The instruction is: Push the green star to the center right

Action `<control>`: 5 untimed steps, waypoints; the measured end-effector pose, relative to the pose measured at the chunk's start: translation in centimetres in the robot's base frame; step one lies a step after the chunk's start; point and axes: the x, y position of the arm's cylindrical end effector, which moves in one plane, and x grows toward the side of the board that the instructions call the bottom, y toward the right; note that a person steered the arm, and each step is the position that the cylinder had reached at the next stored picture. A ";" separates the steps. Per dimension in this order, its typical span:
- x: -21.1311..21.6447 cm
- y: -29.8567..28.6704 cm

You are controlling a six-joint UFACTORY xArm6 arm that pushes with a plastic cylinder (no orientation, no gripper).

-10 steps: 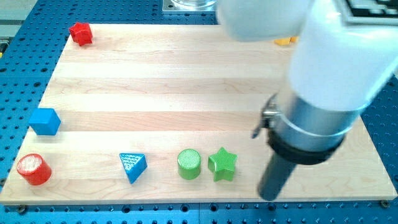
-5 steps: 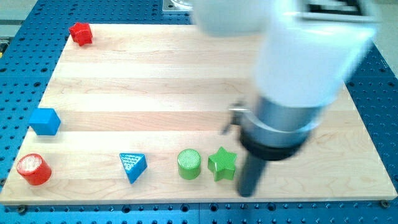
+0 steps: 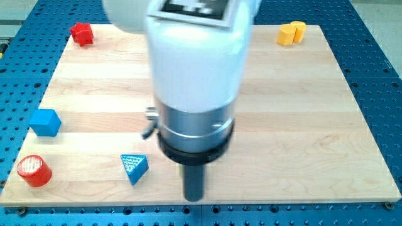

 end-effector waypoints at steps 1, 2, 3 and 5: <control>-3.9 1.0; -6.9 2.9; -7.1 3.7; -15.7 3.3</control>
